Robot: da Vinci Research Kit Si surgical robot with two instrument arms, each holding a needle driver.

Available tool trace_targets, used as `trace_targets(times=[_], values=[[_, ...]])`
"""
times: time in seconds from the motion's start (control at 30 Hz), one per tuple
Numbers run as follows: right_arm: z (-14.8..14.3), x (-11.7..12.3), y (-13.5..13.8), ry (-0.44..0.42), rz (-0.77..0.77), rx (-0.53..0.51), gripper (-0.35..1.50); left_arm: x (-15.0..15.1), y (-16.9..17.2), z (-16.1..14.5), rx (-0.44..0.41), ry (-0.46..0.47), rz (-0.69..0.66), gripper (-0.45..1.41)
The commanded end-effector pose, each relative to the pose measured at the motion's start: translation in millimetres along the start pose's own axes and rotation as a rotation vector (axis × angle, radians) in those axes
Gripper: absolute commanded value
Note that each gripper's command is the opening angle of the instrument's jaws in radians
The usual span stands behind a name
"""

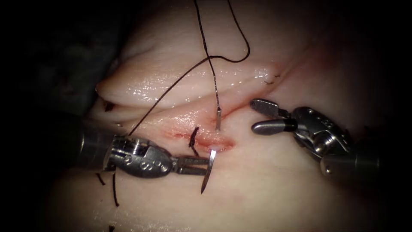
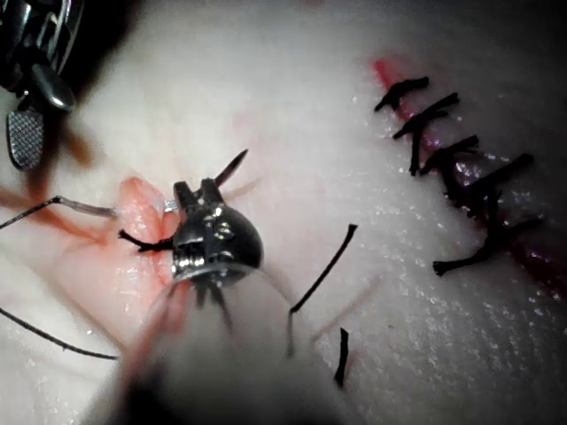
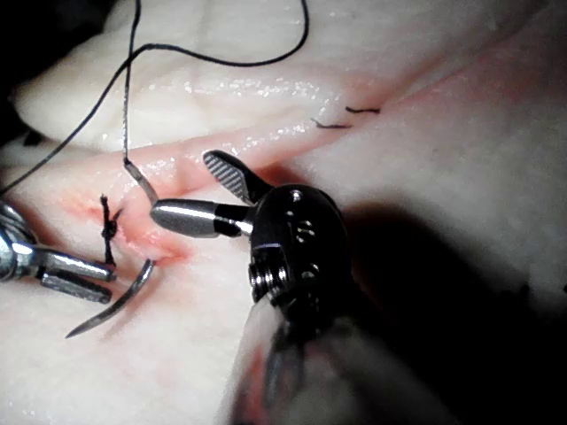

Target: Wound Closure

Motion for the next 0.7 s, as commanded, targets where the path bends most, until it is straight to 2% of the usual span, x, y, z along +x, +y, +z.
trace_targets(times=[0.03, 0.07, 0.2, 0.6, 0.7], values=[[0.7, -0.9, 0.1, 0.004, 0.001, 0.004, 1.3, -0.2, 0.4, 0.6, -0.006, 0.005, 0.004, 0.32], [0.8, -1.0, 0.1, 0.007, -0.001, 0.004, 1.3, -0.3, 0.4, 0.4, -0.008, 0.007, 0.021, 0.41], [0.9, -1.3, 0.1, 0.007, -0.004, 0.004, 1.28, -0.5, 0.7, 0.1, -0.01, 0.006, 0.044, 0.49], [1.4, -1.8, -0.2, 0.019, -0.007, 0.001, 1.26, -0.3, 1.5, 1.8, -0.032, -0.026, 0.157, 0.42], [1.6, -1.9, -0.3, 0.023, -0.013, 0.0, 1.23, -0.4, 1.6, 2.3, -0.045, -0.043, 0.163, 0.52]])
